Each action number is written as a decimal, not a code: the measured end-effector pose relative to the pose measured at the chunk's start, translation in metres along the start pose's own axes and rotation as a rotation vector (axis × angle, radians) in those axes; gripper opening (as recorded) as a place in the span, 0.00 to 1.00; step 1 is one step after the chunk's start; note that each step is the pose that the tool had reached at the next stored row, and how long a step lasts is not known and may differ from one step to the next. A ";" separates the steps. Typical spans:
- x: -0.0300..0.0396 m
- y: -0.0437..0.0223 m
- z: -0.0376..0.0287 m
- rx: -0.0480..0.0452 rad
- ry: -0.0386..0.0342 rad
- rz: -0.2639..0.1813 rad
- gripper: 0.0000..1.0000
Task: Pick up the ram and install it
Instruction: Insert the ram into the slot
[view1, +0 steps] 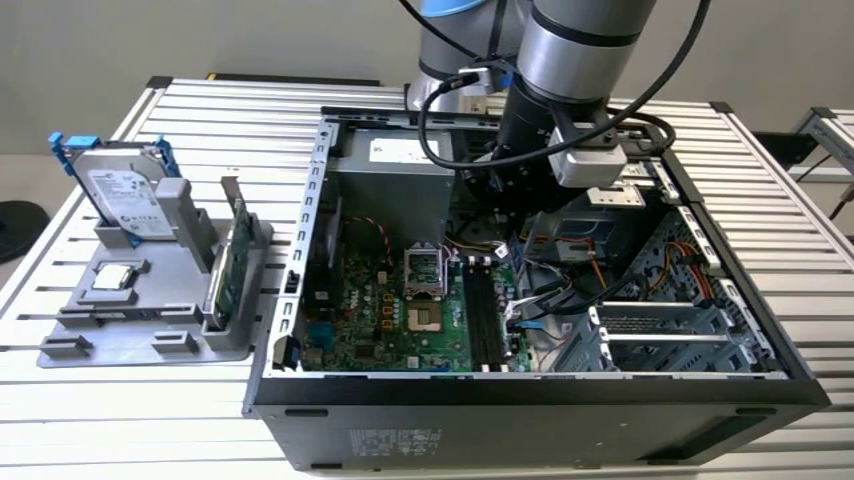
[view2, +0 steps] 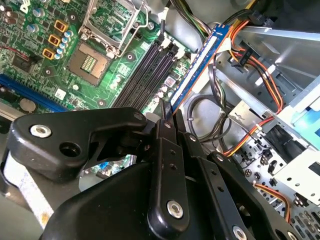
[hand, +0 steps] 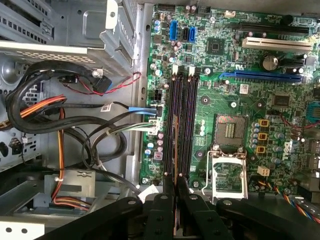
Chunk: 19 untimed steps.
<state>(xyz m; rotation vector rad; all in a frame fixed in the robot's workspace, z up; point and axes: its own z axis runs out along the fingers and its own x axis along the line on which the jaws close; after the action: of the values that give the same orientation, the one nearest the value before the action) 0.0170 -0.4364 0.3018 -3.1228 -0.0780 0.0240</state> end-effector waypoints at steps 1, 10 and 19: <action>0.0000 0.0002 0.0001 0.0005 0.0001 0.000 0.00; -0.0009 0.0070 0.0093 0.0011 0.0001 0.017 0.00; -0.0012 0.0143 0.0190 0.0017 0.0007 0.050 0.00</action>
<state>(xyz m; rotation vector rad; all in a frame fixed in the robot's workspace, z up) 0.0162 -0.4504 0.2825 -3.1225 0.0001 0.0237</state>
